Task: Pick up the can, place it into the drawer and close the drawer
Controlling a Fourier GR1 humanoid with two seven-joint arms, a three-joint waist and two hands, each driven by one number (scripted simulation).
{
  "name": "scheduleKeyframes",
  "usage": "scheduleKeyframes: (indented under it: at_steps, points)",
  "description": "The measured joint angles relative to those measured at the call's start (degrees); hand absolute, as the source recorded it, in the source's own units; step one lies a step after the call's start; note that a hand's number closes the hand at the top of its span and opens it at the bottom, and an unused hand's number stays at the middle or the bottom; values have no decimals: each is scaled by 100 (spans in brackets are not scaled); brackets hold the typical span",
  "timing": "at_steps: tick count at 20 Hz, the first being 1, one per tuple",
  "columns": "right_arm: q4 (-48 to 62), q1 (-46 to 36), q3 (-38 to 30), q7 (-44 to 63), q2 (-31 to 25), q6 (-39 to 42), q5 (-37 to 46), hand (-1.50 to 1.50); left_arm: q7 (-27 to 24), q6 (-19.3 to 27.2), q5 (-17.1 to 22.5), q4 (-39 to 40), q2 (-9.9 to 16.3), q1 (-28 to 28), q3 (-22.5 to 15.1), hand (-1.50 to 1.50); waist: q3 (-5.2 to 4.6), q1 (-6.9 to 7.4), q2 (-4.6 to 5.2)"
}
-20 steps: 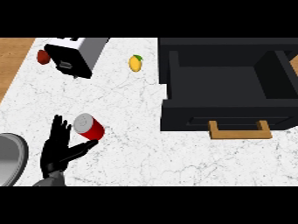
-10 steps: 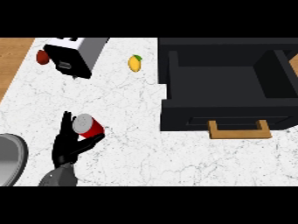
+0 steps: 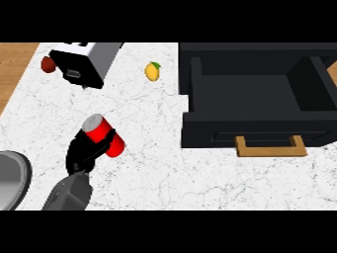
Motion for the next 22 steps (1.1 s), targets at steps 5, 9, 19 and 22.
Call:
scheduleKeyframes:
  at_steps: [5,9,19,22]
  points:
    - [-121,-7,-29,141,98,-18,-39,-150,-46,-312,65,-14,79,-235,-51,150,2,1,-1]
    - [-81,14,-4,43,196,12,87,-150,-105,-494,-36,-372,70,-126,-279,150,2,17,-6]
    - [-167,159,66,4,227,-42,16,-150,365,-375,-160,-1684,74,-28,-693,150,5,21,-13]
    - [-226,273,249,-121,200,-194,98,-150,591,-110,-276,-2181,17,-53,-896,150,6,23,-16]
